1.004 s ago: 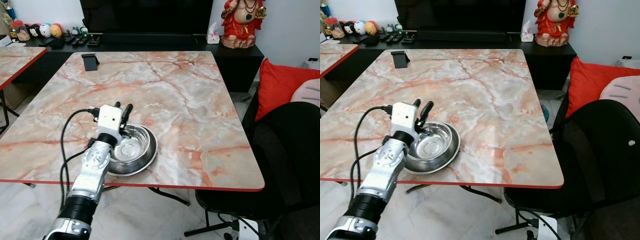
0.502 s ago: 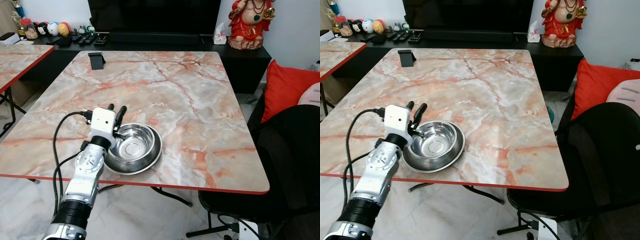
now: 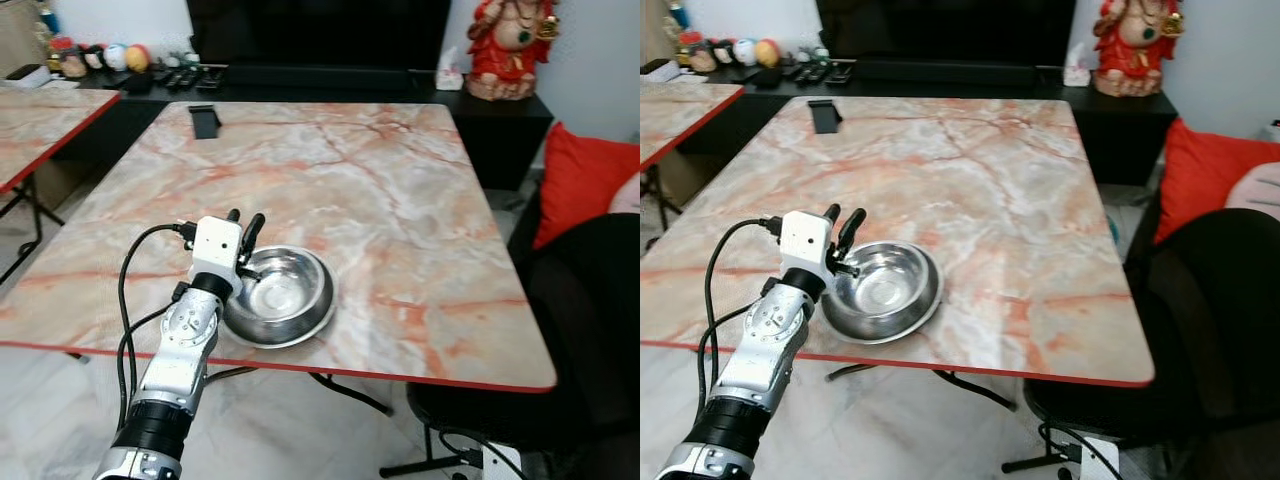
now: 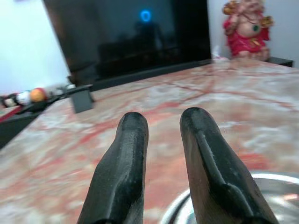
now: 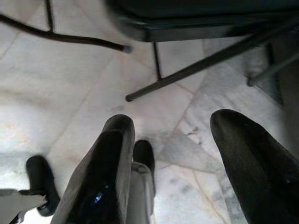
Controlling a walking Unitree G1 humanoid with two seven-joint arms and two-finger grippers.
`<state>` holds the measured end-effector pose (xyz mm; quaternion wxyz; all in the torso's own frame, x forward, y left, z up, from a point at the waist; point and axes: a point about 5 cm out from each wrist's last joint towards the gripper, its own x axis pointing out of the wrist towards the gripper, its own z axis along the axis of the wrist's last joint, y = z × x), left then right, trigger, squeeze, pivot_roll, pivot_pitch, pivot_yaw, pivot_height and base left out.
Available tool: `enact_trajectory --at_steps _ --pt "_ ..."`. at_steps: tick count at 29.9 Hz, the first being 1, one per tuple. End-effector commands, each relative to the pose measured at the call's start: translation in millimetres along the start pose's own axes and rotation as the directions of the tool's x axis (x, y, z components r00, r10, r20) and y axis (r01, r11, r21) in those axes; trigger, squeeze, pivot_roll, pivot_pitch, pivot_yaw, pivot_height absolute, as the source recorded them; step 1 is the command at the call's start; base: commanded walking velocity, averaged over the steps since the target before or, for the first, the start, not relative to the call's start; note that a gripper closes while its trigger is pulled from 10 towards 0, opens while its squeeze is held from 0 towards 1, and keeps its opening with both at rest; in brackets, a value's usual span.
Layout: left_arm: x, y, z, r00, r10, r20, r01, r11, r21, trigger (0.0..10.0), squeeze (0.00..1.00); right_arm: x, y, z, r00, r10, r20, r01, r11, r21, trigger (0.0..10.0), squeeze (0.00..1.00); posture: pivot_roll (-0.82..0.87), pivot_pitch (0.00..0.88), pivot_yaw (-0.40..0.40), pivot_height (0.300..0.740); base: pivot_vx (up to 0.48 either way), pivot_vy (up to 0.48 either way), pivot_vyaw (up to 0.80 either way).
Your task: Setting the table
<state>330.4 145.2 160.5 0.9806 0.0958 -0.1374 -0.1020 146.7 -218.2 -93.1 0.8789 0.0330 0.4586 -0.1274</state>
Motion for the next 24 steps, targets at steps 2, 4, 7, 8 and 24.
enact_trajectory --at_steps 2,4,7,8,24 --pt "-1.4 3.4 0.7 1.0 0.012 -0.006 -0.012 1.0 0.004 10.0 0.0 0.0 2.8 -0.7 1.0 0.011 -0.004 -0.011 1.0 -0.001 10.0 0.0 0.02 0.0 -0.009 0.74 0.0 0.349 0.0" --pt "-1.2 3.6 0.7 1.0 0.015 -0.007 -0.015 1.0 0.003 10.0 0.0 0.1 2.5 -0.2 1.0 0.012 -0.002 -0.012 1.0 -0.003 10.0 0.0 0.02 0.0 -0.01 0.74 0.0 0.351 0.0" --pt "-0.5 3.9 1.1 1.0 0.018 -0.008 -0.018 1.0 0.003 10.0 0.0 0.2 2.3 0.5 1.0 0.013 -0.001 -0.013 1.0 -0.006 10.0 0.0 0.02 0.0 -0.011 0.74 0.0 0.351 0.0" --pt "-0.3 3.9 1.3 1.0 0.019 -0.008 -0.019 1.0 0.003 10.0 0.0 0.3 2.3 0.6 1.0 0.014 -0.001 -0.014 1.0 -0.007 10.0 0.0 0.02 0.0 -0.011 0.74 0.0 0.352 0.0" --pt "2.8 3.7 4.1 1.0 0.021 -0.002 -0.021 1.0 0.001 10.0 0.0 0.6 3.5 1.8 1.0 0.02 0.0 -0.02 1.0 -0.009 10.0 0.0 0.02 0.0 -0.007 0.74 0.0 0.35 0.0"
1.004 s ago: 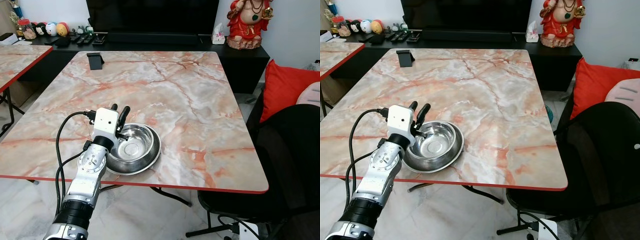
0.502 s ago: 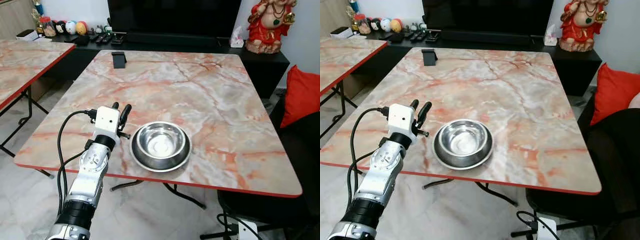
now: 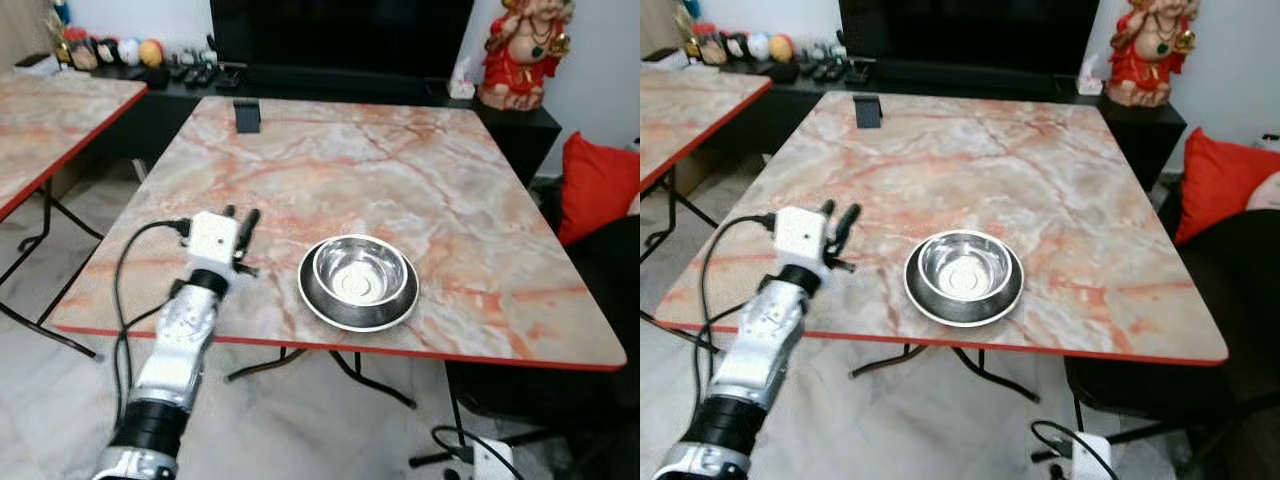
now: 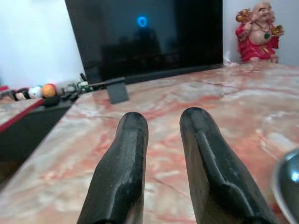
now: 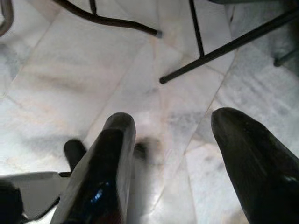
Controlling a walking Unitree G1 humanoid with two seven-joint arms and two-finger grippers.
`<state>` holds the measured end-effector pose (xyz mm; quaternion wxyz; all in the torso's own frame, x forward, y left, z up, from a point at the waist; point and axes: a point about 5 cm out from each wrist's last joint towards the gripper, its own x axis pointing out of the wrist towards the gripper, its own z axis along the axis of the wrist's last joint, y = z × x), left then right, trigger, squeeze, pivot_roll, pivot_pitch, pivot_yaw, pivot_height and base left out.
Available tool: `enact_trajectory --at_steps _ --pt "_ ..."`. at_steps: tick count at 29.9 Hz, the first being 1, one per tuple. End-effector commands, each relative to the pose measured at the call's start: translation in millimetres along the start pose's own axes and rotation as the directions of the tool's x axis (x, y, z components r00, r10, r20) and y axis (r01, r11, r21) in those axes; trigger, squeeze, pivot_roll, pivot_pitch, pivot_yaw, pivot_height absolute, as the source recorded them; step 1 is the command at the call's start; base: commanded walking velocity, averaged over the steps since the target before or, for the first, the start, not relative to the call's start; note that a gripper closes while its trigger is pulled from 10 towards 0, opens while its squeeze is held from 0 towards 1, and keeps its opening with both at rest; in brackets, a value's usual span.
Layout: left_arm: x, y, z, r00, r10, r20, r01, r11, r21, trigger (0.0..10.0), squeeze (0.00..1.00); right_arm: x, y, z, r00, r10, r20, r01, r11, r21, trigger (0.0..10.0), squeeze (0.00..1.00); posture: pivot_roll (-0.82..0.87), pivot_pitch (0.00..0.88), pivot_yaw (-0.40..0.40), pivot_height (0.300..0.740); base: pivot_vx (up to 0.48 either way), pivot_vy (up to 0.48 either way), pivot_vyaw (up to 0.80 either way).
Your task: Setting the table
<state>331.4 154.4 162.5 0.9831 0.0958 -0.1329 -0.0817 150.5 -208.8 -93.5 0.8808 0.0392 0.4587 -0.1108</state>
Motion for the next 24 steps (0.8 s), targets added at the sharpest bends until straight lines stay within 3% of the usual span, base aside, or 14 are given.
enact_trajectory --at_steps 1,24 --pt "3.4 -5.6 4.2 1.0 -0.018 0.011 0.018 1.0 -0.003 10.0 0.0 -0.2 -6.4 0.8 1.0 -0.015 0.001 0.015 1.0 -0.005 10.0 0.0 0.02 0.0 -0.006 0.74 0.0 0.352 0.0" --pt "6.5 -6.4 7.8 0.999 -0.025 0.02 0.025 1.0 0.0 10.0 0.0 -0.2 -2.6 -0.1 1.0 0.005 -0.003 -0.005 1.0 -0.001 10.0 0.0 0.03 0.0 -0.002 0.74 0.0 0.351 0.0"
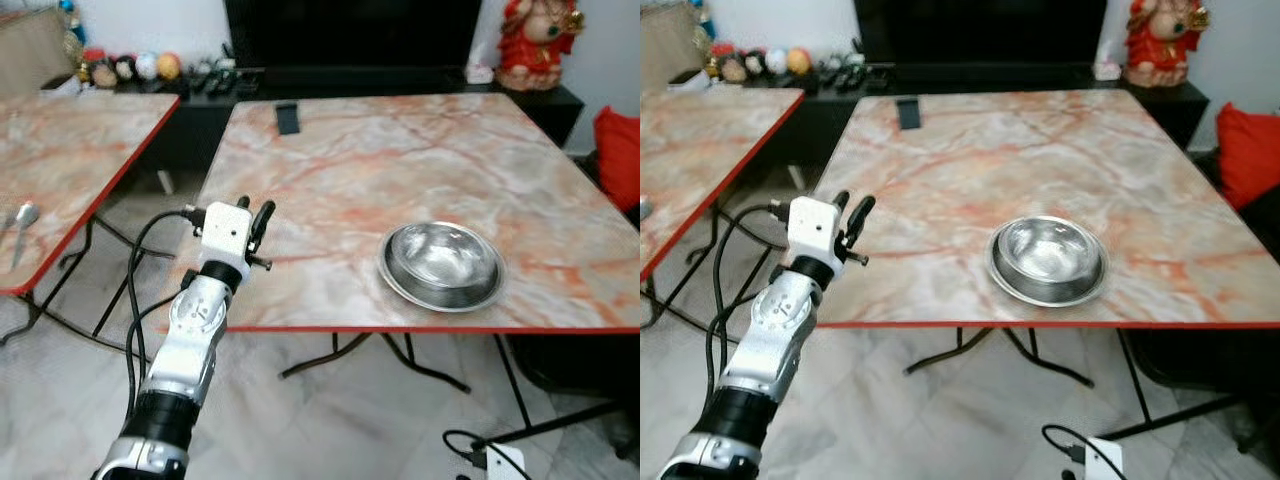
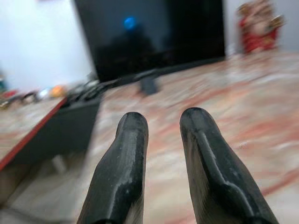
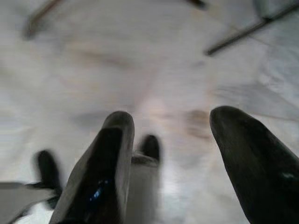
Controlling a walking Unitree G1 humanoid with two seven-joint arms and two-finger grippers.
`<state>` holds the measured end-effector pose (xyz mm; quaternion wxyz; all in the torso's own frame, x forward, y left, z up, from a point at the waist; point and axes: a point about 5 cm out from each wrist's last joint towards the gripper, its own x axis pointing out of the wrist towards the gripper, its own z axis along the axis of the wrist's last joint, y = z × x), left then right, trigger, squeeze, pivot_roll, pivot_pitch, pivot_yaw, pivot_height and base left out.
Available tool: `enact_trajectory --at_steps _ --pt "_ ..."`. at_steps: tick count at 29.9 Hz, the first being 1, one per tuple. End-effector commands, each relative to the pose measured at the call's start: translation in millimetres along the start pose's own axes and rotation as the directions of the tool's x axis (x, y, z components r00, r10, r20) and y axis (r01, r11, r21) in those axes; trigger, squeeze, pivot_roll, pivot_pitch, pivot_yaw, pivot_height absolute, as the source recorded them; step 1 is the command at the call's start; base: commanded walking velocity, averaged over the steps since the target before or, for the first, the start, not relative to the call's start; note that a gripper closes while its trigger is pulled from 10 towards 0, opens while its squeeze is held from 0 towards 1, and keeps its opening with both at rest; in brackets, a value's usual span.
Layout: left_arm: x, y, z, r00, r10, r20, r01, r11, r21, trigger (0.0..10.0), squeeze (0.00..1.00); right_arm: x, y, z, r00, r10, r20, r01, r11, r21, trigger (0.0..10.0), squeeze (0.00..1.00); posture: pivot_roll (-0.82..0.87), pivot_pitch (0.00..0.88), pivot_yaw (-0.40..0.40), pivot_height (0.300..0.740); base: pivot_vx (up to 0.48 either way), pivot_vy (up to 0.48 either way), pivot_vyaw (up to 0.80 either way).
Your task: Setting the table
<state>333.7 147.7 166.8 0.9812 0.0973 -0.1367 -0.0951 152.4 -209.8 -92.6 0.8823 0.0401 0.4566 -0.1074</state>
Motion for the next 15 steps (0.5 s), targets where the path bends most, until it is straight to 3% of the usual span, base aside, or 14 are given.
enact_trajectory --at_steps 1,15 --pt "2.1 -1.2 3.2 1.0 0.001 0.009 -0.001 1.0 -0.001 10.0 0.0 -0.7 -2.1 -2.4 1.0 -0.002 -0.007 0.002 1.0 0.0 10.0 0.0 0.03 0.0 -0.002 0.74 0.0 0.352 0.0" --pt "2.3 -3.0 3.3 1.0 0.0 0.01 0.0 1.0 -0.002 10.0 0.0 -0.5 -2.2 -1.9 1.0 0.0 -0.008 0.0 1.0 0.003 10.0 0.0 0.03 0.0 -0.004 0.74 0.0 0.35 0.0"
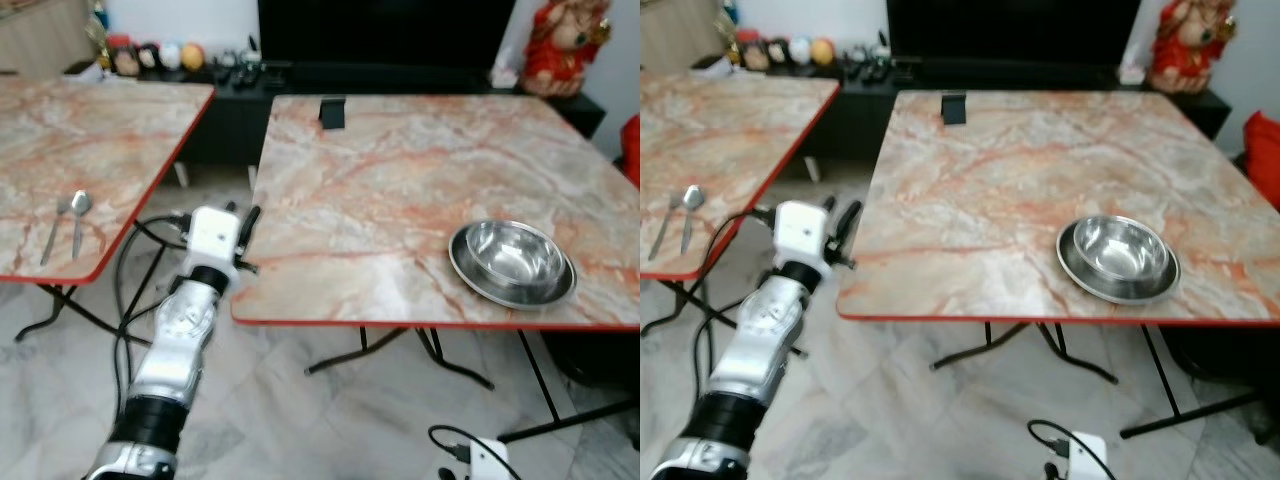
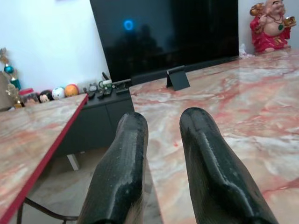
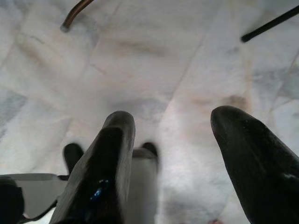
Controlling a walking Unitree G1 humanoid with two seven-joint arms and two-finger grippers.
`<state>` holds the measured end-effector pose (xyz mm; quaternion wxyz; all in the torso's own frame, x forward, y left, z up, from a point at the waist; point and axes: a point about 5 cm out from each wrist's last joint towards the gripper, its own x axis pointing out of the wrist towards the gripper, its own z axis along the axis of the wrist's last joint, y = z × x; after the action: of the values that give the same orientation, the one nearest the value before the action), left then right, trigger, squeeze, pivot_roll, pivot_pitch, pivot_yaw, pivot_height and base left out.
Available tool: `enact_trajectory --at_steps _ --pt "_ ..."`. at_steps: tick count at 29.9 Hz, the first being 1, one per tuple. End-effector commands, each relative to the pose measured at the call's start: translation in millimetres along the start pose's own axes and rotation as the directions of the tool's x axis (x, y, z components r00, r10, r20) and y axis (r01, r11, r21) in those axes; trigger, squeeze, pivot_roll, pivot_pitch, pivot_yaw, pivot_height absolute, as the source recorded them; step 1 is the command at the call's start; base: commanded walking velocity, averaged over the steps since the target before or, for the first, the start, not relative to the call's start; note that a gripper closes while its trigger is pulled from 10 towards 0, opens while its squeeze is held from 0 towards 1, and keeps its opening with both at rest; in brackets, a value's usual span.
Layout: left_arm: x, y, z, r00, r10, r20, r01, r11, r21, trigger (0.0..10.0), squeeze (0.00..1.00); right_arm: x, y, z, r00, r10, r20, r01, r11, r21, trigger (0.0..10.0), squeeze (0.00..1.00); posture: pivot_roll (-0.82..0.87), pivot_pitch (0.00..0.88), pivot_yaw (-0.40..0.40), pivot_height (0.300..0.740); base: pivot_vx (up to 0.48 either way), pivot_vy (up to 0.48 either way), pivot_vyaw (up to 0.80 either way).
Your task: Setting the table
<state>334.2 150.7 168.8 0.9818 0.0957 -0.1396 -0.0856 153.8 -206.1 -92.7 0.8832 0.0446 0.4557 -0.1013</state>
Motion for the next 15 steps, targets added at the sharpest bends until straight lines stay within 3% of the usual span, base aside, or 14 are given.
enact_trajectory --at_steps 1,15 --pt "1.5 -6.3 1.8 1.0 -0.019 0.005 0.019 1.0 -0.002 10.0 0.0 -0.9 -6.1 -2.3 1.0 -0.015 -0.009 0.015 1.0 0.0 10.0 0.0 0.03 0.0 -0.004 0.74 0.0 0.349 0.0" --pt "1.0 -4.8 1.2 1.0 -0.011 -0.001 0.011 1.0 0.001 10.0 0.0 -0.7 -6.7 -1.4 1.0 -0.014 -0.008 0.014 1.0 -0.003 10.0 0.0 0.03 0.0 -0.01 0.74 0.0 0.348 0.0"
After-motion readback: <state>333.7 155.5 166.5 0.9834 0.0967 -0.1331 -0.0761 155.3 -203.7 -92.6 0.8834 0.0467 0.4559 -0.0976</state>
